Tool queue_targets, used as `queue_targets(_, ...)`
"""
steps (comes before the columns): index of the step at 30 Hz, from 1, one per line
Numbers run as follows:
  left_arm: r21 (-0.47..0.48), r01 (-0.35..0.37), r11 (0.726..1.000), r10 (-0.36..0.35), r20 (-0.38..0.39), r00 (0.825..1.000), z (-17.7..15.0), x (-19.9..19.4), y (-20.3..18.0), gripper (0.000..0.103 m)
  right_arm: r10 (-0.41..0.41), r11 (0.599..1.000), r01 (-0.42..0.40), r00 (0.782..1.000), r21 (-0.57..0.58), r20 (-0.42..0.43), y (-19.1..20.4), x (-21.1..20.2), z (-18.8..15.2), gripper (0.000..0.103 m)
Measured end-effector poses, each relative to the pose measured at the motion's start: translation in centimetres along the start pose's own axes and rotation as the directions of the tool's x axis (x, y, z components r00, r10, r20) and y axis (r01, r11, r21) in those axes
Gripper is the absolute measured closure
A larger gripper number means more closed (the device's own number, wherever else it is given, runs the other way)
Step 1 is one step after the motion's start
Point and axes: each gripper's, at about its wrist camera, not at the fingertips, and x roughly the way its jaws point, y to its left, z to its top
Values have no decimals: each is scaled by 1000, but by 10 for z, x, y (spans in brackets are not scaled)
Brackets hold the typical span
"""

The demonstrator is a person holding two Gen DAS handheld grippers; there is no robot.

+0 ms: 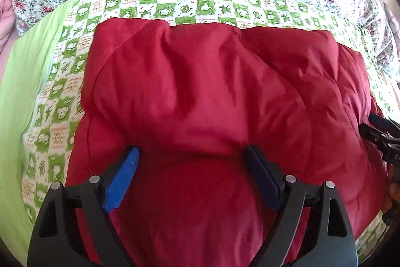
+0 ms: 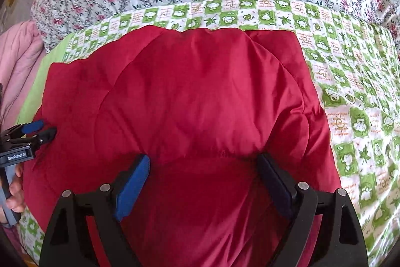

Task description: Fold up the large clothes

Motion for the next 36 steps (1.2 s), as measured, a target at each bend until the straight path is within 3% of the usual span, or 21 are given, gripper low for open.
queue_targets(7, -1, 5, 1000, -5, 13, 1000, -1, -5, 3, 15, 8, 1000, -8, 1000, 23, -14, -8, 6, 10, 15)
queue_targets(15, -1, 17, 1000, -17, 54, 998, -21, -37, 1, 16, 6, 1000, -7, 999, 21, 51, 0, -32, 0, 15)
queue_targets(27, -4, 61, 998, -61, 90, 994, -78, -82, -7, 15, 81, 996, -78, 993, -38, 84, 22, -75, -53, 13)
queue_targets(36, 9, 37, 999, -38, 79, 996, -127, -97, -12, 15, 93, 992, -85, 992, -93, 83, 35, -108, -106, 13)
